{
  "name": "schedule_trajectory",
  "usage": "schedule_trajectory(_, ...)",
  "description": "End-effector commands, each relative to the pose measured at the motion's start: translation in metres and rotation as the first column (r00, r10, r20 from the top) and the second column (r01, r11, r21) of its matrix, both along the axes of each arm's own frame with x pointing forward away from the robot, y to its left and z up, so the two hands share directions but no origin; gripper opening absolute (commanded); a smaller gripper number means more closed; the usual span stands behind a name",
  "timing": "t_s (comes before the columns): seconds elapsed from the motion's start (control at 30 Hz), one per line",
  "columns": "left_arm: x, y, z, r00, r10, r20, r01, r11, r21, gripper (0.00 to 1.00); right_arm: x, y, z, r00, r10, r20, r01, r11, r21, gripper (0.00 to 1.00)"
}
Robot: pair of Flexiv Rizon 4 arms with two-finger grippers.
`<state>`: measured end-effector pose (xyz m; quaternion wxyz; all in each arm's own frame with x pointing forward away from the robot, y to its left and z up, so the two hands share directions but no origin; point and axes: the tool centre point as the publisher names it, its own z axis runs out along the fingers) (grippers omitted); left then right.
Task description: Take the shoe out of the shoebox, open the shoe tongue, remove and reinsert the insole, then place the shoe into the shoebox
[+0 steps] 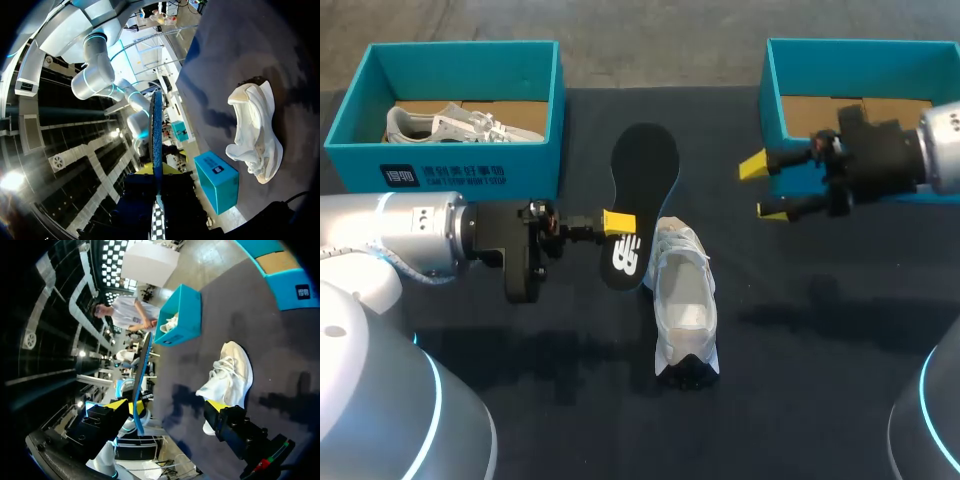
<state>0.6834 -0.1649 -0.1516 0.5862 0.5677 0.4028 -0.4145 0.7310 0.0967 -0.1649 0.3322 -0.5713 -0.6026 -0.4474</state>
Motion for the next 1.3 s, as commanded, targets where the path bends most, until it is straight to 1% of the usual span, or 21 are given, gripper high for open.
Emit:
schedule_trajectory(0.03, -0.001, -0.001, -0.001, 1.0, 0.004, 0.002, -0.004, 1.0, -0.002, 0.0, 0.019, 0.023, -0.007, 1.0, -0.018, -0.011, 0.018, 1.0, 0.008, 1.0)
schedule_trajectory(0.07, -0.001, -0.001, -0.001, 1.0, 0.004, 0.002, -0.004, 1.0, -0.002, 0.0, 0.021, 0.027, -0.007, 0.999, -0.036, -0.004, 0.036, 0.999, 0.031, 1.0)
schedule_trajectory(0.47, -0.001, -0.001, -0.001, 1.0, 0.004, 0.002, -0.004, 1.0, -0.002, 0.0, 0.021, 0.027, -0.007, 0.999, -0.036, -0.004, 0.036, 0.999, 0.031, 1.0)
schedule_trajectory(0.5, -0.001, -0.001, -0.001, 1.0, 0.004, 0.002, -0.004, 1.0, -0.002, 0.0, 0.021, 0.028, -0.003, 0.999, -0.038, -0.011, 0.038, 0.999, 0.033, 1.0)
schedule_trajectory(0.57, -0.001, -0.001, -0.001, 1.0, 0.004, 0.002, -0.004, 1.0, -0.002, 0.0, 0.023, 0.035, 0.001, 0.998, -0.055, -0.042, 0.056, 0.998, 0.021, 1.0)
schedule_trajectory(0.6, -0.001, -0.001, -0.001, 1.0, 0.004, 0.002, -0.004, 1.0, -0.002, 0.0, 0.024, 0.04, 0.004, 0.998, -0.055, -0.034, 0.056, 0.998, 0.036, 1.0)
schedule_trajectory(0.67, -0.001, -0.001, -0.001, 1.0, 0.004, 0.002, -0.004, 1.0, -0.002, 0.0, 0.026, 0.047, 0.006, 0.998, -0.056, -0.04, 0.058, 0.998, 0.038, 1.0)
schedule_trajectory(0.7, -0.001, -0.001, -0.001, 1.0, 0.004, 0.002, -0.004, 1.0, -0.002, 0.0, 0.028, 0.054, 0.009, 0.998, -0.05, -0.046, 0.052, 0.997, 0.05, 1.0)
schedule_trajectory(0.93, -0.001, -0.001, -0.001, 1.0, 0.004, 0.002, -0.004, 1.0, -0.002, 0.0, 0.034, 0.079, 0.008, 0.995, -0.014, -0.095, 0.02, 0.998, 0.06, 1.0)
schedule_trajectory(1.0, -0.001, -0.001, -0.001, 1.0, 0.004, 0.002, -0.004, 1.0, -0.002, 0.0, 0.036, 0.083, 0.006, 0.994, -0.009, -0.105, 0.017, 0.997, 0.075, 1.0)
schedule_trajectory(1.07, -0.001, -0.001, -0.001, 1.0, 0.004, 0.002, -0.004, 1.0, -0.002, 0.0, 0.037, 0.086, 0.005, 0.994, -0.009, -0.11, 0.017, 0.997, 0.07, 1.0)
schedule_trajectory(1.1, -0.001, -0.001, -0.001, 1.0, 0.004, 0.002, -0.004, 1.0, -0.002, 0.0, 0.037, 0.09, 0.006, 0.994, -0.006, -0.111, 0.016, 0.996, 0.087, 1.0)
schedule_trajectory(1.3, -0.001, -0.001, -0.001, 1.0, 0.004, 0.002, -0.004, 1.0, -0.002, 0.0, 0.037, 0.099, 0.014, 0.993, 0.001, -0.115, 0.009, 0.996, 0.085, 1.0)
